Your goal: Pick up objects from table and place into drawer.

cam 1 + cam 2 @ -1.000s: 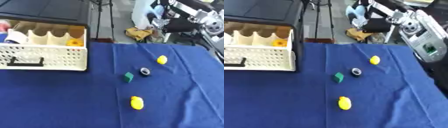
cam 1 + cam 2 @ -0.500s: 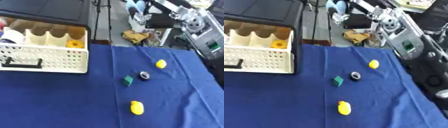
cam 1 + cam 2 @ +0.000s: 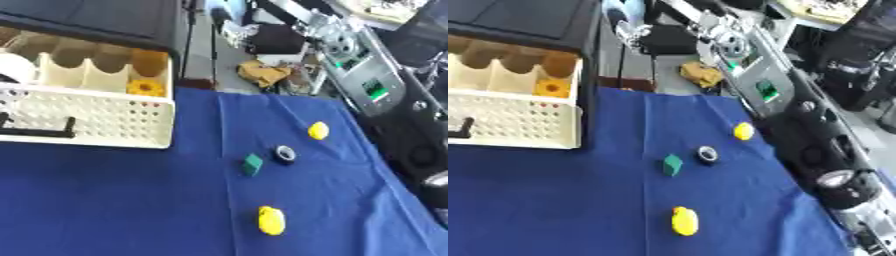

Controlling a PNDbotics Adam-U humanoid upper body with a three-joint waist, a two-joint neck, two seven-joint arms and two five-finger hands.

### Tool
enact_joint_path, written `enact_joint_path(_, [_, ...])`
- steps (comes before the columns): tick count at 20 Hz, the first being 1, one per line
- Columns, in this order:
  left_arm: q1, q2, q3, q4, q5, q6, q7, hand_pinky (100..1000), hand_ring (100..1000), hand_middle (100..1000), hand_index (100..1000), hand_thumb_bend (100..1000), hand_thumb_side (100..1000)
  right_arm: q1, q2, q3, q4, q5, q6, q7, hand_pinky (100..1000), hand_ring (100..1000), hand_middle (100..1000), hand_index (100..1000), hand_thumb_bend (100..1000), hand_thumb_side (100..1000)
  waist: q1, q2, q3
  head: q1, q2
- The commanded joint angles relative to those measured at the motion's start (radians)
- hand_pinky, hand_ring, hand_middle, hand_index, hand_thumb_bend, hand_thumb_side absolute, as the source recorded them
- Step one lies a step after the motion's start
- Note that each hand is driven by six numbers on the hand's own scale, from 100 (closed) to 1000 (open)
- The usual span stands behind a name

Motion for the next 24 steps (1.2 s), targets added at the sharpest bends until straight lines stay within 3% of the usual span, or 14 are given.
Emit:
enact_joint_path(1, [-0.006, -0.004, -0.001, -0.013, -0.013, 0.002, -0.002, 491, 755, 701, 932, 118, 1000, -0.026, -0.02, -0.01, -0.01, -0.018, 0.0, -0.012, 559, 785, 253, 735, 100, 702, 0.007, -0.02, 0.007, -0.014, -0.022])
enact_joint_path(9, [-0.006, -0.02, -0.001, -0.013, -0.03, 0.001, -0.003, 487, 755, 701, 933, 114, 1000, -0.048, -0.018, -0.007, -0.022, -0.074, 0.007, -0.031, 561, 793, 246, 738, 100, 718, -0.002, -0.003, 0.059, -0.061, -0.051])
enact_joint_path(16, [0.009, -0.038, 0.002, -0.013, -0.062, 0.0, 0.002, 484, 755, 700, 933, 109, 1000, -0.048, -0.025, -0.006, -0.013, -0.114, 0.009, -0.025, 563, 798, 239, 738, 100, 726, 0.0, 0.011, 0.097, -0.081, -0.054])
enact_joint_path(24, [0.009, -0.049, 0.003, -0.013, -0.072, 0.009, 0.004, 483, 755, 700, 933, 108, 1000, -0.069, -0.003, 0.01, -0.007, -0.1, 0.002, -0.015, 562, 798, 237, 736, 100, 729, -0.006, 0.017, 0.112, -0.119, -0.064])
